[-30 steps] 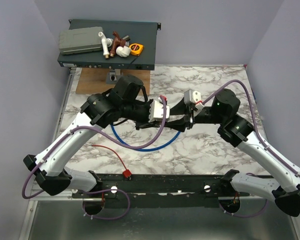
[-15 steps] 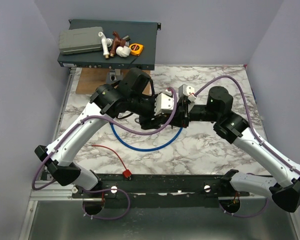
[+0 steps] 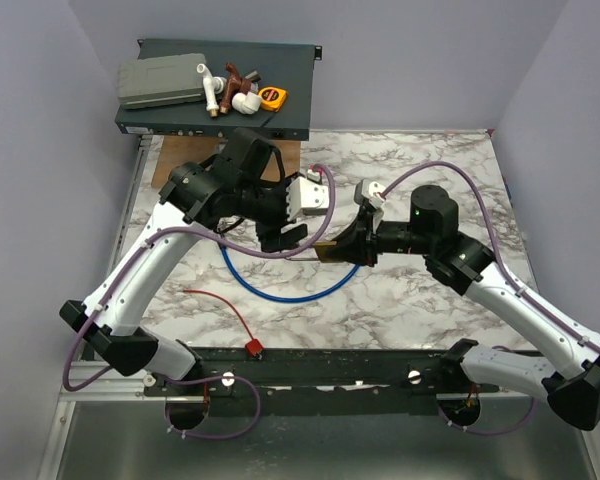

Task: Unlock with the key
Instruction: Unlock the lock.

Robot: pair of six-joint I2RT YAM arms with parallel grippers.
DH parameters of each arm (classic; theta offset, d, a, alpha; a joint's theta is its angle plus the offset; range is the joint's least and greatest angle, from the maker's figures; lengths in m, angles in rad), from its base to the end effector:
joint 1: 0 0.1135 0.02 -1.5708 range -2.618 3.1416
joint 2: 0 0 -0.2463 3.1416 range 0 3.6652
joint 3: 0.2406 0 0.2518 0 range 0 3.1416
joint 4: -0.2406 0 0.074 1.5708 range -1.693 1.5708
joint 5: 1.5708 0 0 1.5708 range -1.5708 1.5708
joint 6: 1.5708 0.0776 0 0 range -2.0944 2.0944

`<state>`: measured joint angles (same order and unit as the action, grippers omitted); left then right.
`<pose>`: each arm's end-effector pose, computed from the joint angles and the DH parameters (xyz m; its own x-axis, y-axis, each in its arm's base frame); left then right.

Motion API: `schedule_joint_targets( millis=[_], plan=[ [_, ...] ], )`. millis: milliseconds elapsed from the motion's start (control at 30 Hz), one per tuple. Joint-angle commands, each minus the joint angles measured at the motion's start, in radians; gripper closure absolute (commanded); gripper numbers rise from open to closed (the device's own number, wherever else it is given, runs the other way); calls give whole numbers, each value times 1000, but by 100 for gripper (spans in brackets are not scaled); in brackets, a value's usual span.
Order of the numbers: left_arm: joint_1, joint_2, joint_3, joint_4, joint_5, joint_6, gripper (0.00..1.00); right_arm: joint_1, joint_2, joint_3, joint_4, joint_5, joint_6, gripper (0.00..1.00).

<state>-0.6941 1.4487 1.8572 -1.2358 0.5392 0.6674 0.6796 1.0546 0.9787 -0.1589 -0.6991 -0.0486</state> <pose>0.1942 -0.2134 0.4067 0.0607 0.6405 -0.7656 0.9912 0.0520 0.1221 0.1837 0.2127 0.3380 -0.1337 -0.1558 -0.9787 -0.9755 0.1947 0.1023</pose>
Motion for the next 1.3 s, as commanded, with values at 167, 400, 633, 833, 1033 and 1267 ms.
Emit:
schedule_joint_targets(
  millis=[167,400,633,833,1033,1267],
  plan=[
    [44,-122,-329,46,-16,119,31,4,50,46,101,-59,103,99],
    [53,-181,-445,138,-19,161,49,3,130,76,143,-92,165,99],
    [55,-207,-457,176,-51,168,78,-17,166,36,268,-68,277,100],
    [49,-229,-533,217,-145,213,87,-77,203,21,315,-54,399,99],
    [29,-219,-630,348,-288,230,88,-158,324,43,338,-150,547,99],
    [-11,-209,-701,500,-446,280,89,-195,407,46,384,-239,660,99]
  ],
)
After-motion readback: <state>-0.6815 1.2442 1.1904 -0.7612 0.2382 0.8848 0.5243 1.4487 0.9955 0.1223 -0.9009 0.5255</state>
